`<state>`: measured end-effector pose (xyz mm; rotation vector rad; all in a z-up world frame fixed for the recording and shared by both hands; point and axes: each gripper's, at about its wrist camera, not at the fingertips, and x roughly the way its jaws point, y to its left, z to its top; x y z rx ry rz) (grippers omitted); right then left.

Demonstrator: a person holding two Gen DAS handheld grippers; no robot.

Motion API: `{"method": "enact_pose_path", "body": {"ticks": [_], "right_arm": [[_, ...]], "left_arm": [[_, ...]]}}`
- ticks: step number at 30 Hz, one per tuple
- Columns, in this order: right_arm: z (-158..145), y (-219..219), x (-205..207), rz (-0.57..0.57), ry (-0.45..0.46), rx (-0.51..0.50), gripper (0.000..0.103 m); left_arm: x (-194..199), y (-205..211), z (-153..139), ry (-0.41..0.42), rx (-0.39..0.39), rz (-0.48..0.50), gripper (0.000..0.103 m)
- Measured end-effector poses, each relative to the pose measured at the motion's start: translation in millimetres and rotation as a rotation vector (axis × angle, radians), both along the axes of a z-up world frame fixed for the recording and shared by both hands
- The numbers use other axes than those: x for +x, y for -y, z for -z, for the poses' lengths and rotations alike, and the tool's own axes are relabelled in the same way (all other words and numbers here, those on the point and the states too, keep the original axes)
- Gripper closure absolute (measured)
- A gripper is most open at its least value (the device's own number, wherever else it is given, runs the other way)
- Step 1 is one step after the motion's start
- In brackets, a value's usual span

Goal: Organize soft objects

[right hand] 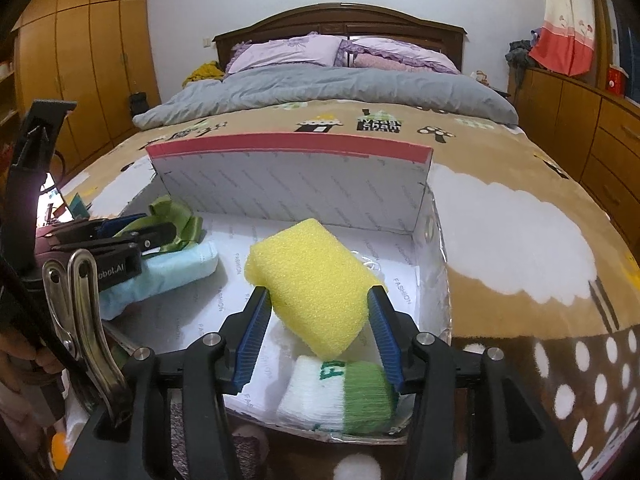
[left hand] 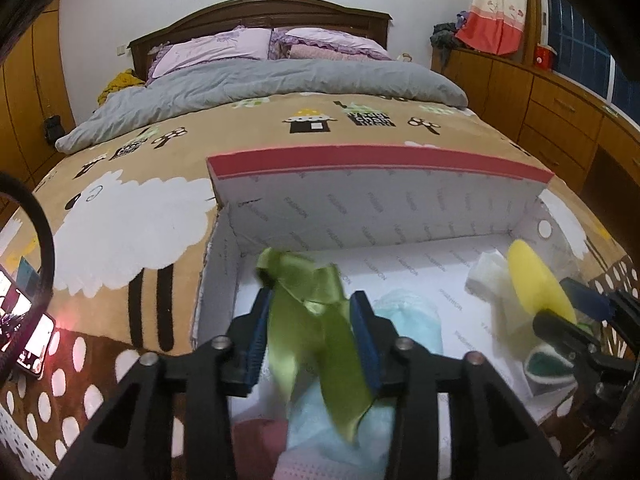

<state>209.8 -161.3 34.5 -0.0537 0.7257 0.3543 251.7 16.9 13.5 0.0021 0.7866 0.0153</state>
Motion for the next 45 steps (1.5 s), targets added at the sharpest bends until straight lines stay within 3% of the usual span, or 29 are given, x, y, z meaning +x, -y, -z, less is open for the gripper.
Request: {"method": "enact_pose_path", "body": {"ticks": [7,13,16,29,45], "right_arm": [[-3,4,-5,-0.003,0.002,0.031,0.048],[-5,6,-10,-0.012,0.003,0.044,0.045],[-8,8,-14,-0.008,0.008,0.052,0.04],[-29,20,-40,-0.018,0.045,0.098,0.04],[-36,31,-69,-0.004,0.024,0.111,0.04]], "left_arm": [[-13,-2,-11,-0.004,-0.05,0.023,0.048],[-30,1,-25,0.016,-0.046,0.046,0.04],[-35,3,-30,0.014,-0.063,0.054,0.039],[-68,9,-42,-0.01,-0.109,0.073,0.039],[-101,8,-50,-0.009,-0.138,0.055,0.039]]}}
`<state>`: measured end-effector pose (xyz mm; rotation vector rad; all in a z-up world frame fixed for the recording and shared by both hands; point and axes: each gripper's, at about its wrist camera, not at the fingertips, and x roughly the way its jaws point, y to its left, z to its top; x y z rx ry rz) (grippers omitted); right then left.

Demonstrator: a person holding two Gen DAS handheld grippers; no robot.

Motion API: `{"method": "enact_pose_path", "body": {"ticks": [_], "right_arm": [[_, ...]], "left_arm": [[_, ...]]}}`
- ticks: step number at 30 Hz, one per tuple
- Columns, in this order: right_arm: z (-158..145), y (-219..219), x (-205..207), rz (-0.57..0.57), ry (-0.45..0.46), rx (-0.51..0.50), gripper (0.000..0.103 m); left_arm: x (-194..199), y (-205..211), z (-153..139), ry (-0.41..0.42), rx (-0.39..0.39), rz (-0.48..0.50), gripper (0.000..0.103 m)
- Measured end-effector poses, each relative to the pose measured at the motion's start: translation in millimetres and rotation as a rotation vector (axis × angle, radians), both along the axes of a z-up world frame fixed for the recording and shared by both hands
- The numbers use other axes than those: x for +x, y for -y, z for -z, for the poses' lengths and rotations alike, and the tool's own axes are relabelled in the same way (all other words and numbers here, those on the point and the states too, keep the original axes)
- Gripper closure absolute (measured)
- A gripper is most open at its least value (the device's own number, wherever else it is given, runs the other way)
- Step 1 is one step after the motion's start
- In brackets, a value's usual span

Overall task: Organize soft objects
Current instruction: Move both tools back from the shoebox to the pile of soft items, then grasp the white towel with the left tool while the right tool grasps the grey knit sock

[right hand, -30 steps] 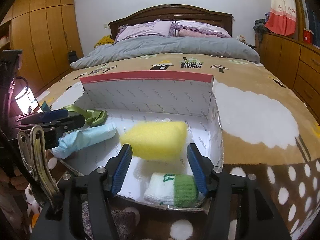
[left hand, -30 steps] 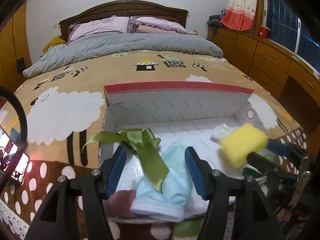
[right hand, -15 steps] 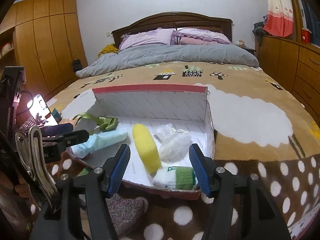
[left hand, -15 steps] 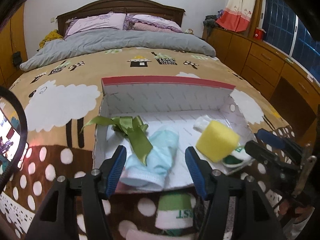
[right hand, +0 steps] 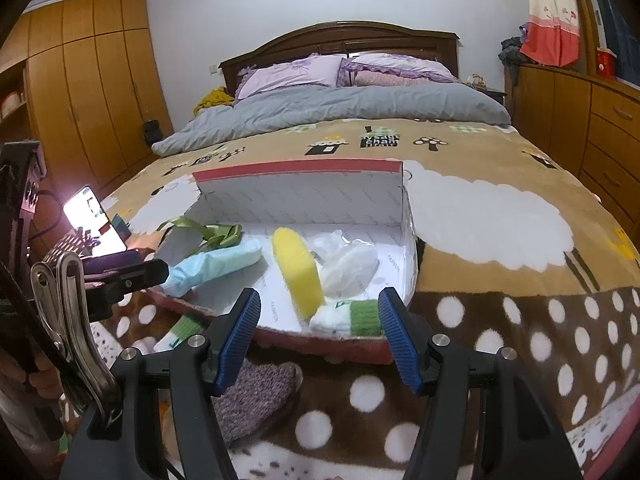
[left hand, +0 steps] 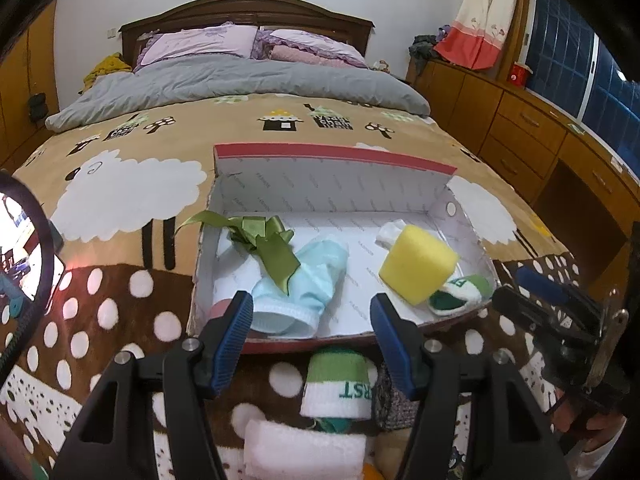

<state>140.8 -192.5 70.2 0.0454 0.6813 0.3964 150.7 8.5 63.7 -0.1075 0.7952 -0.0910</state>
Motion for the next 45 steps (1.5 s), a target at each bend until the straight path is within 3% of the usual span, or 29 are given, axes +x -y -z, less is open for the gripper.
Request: {"method": "enact_pose_path", "body": {"ticks": [22,37,42,45], "right_arm": [[1,8,-42,0.001,-0.034,0.026,0.04],[33,1,-48,0.002,-0.137,0.052,0.04],[41,-5,-46,-0.03,-0.175,0.132,0.04],[47,-14,-43,-0.045,-0.199,0.131,0.04]], "left_arm": [[-45,-15,5,-0.025,-0.004,-0.026,0.039],[-72,-32,35,-0.09,-0.029,-0.025,0.039],[-74,-31,43,-0.088,0.001,-0.038,0.039],[-73,-32,50,-0.109,-0.014,-0.035,0.039]]}}
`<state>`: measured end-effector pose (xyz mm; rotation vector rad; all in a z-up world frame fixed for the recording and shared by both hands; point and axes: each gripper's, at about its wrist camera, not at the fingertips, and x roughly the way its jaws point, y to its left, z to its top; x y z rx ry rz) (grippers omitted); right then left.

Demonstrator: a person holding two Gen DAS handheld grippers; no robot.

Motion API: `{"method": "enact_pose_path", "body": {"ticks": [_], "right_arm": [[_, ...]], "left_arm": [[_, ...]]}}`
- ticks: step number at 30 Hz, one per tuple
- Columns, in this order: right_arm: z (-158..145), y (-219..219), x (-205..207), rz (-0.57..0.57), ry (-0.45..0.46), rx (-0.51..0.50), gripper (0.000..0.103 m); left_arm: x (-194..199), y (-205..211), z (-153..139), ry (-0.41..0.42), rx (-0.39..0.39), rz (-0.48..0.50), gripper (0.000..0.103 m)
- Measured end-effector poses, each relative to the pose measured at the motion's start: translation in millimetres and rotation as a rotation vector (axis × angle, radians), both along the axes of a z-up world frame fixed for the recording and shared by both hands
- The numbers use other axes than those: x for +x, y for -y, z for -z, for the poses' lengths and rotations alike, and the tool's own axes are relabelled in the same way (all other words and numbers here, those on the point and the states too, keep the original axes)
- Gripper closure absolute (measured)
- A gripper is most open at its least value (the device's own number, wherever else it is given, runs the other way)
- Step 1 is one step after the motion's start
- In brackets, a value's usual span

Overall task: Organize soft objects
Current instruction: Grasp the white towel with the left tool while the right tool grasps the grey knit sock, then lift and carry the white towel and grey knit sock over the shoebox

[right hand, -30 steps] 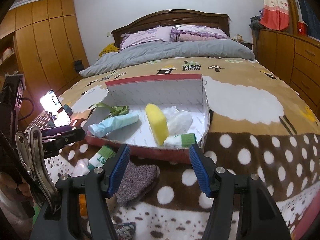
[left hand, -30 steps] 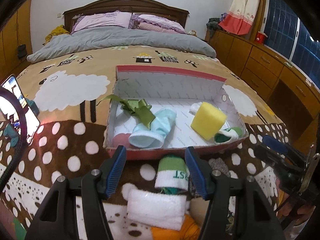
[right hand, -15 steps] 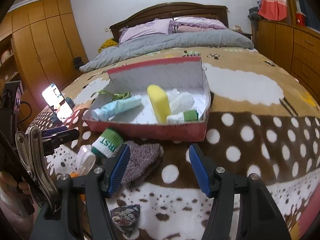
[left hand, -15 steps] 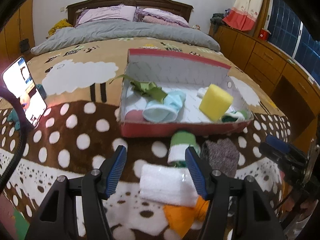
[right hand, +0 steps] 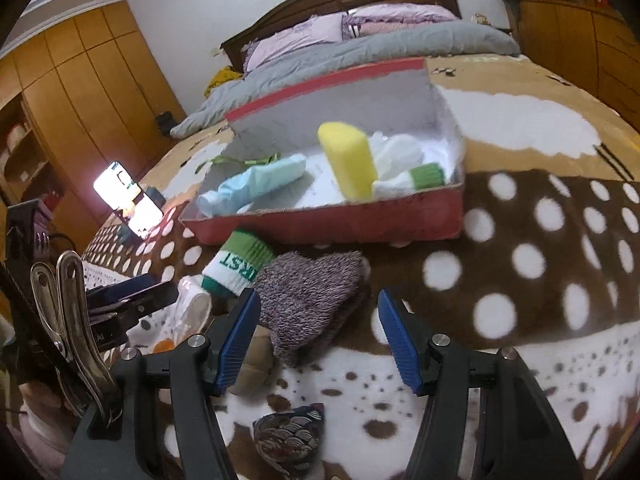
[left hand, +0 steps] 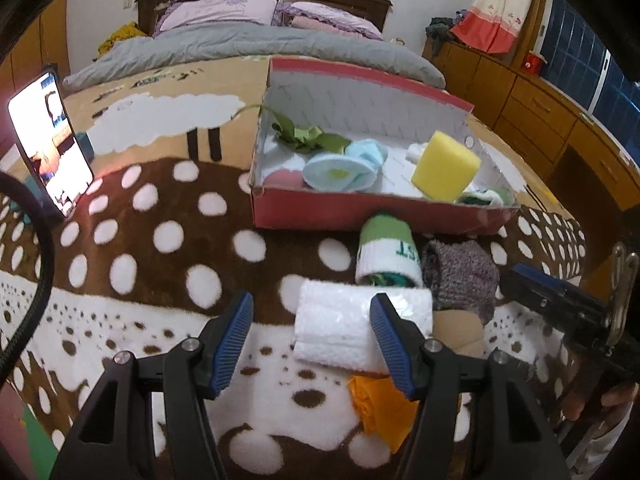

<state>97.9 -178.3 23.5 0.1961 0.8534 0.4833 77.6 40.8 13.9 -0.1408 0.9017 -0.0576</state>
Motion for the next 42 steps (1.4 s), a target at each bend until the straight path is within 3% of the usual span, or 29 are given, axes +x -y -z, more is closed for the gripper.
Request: {"method": "enact_pose_path", "body": {"ticks": [15,31,33,35,38,42], "right_arm": [[27,-26,16,-0.046,-0.055,-0.057,0.04],[40,-25,16,-0.013,-0.042,-0.039,0.039],[38,-26,14,-0.014,-0.03,-0.043,0.042],[36,-23,10,-0.016,-0.015,-0.035,0.06],[32,-25,3,-0.038,0.025,-0.031,0.077],[24,-26,-5,-0.055,0.067,-0.034,0.086]], "left_arm": [[-1,3,21,-0.044,-0.12,0.043,0.039],[8,13,33,-0.049,-0.099,0.03,0.039],[7,13,33,-0.043,-0.099,0.024,0.041],[6,14,33,-0.036,-0.092,0.013,0.049],[4,16,30,-0.023,-0.087,0.008,0.066],[-1,16,24,-0.011,-0.098,0.015,0.074]]}}
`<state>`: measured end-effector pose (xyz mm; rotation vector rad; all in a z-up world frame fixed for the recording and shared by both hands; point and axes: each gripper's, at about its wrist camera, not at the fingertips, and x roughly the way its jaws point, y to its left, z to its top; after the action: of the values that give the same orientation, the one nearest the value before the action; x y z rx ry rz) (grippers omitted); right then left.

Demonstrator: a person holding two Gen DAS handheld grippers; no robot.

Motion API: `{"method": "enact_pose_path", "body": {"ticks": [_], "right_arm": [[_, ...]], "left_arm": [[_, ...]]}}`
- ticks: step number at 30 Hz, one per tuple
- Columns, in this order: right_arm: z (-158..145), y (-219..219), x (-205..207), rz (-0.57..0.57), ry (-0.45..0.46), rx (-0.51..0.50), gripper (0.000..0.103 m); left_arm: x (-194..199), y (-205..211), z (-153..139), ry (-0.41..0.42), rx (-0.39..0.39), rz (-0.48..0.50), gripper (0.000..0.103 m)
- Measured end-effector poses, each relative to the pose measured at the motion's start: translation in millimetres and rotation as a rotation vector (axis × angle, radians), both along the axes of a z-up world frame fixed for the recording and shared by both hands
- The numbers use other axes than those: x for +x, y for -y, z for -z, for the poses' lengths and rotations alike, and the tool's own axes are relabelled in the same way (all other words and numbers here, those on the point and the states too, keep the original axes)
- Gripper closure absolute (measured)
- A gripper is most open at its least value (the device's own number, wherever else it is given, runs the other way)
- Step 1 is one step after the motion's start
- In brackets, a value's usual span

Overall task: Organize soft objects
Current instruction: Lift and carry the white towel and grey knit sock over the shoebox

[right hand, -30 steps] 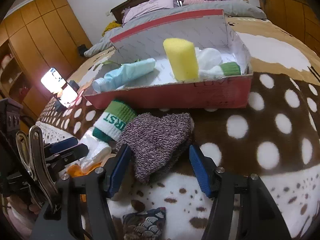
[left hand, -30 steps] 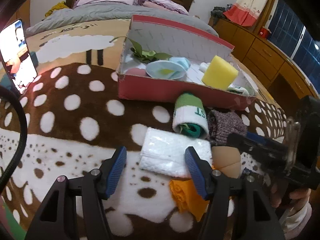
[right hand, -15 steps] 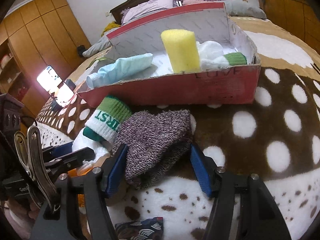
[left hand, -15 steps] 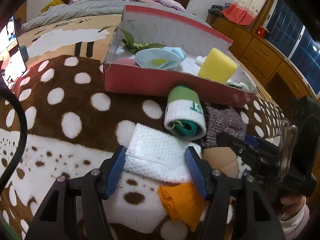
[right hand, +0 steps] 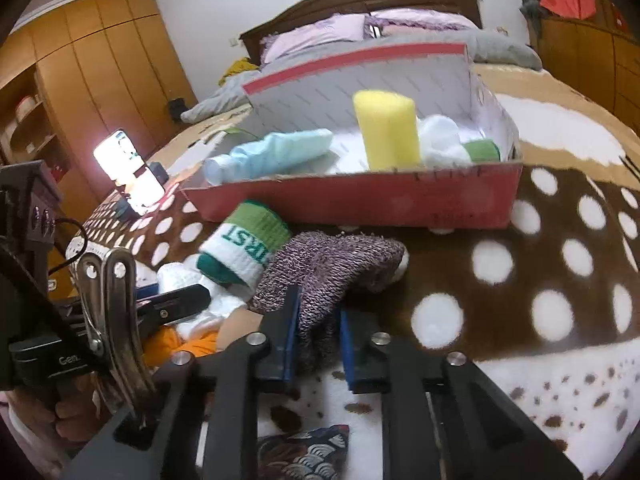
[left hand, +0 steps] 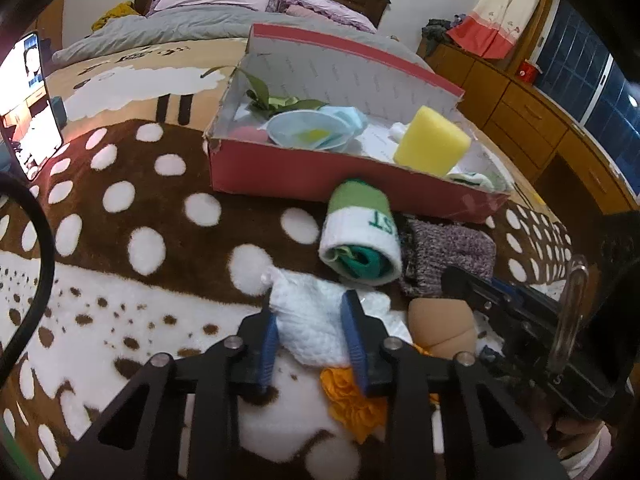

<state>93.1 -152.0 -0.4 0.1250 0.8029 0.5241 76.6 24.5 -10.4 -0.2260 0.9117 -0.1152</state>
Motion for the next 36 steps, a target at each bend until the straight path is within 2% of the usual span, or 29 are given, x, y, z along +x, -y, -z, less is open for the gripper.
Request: {"method": "enact_pose_path", "body": {"ticks": [11,20,29,36], "right_arm": [[-29,16,-14,0.016,0.097,0.029,0.087],[-41,25,-21,0.021,0.132,0.033,0.087],[-56,31,-17,-0.011,0.141,0.08,0.087],[-70,35,-11,-0.006,0.172,0.047,0.087]], "left_arm": [[-19,5,-36,0.089,-0.02,0.02,0.079],[-28,7,-59,0.143,-0.017,0.011,0.079],[-13,11,-82,0.188,-0.006,0.013,0.079],[4,14,-98,0.225,0.011,0.017,0.079]]}}
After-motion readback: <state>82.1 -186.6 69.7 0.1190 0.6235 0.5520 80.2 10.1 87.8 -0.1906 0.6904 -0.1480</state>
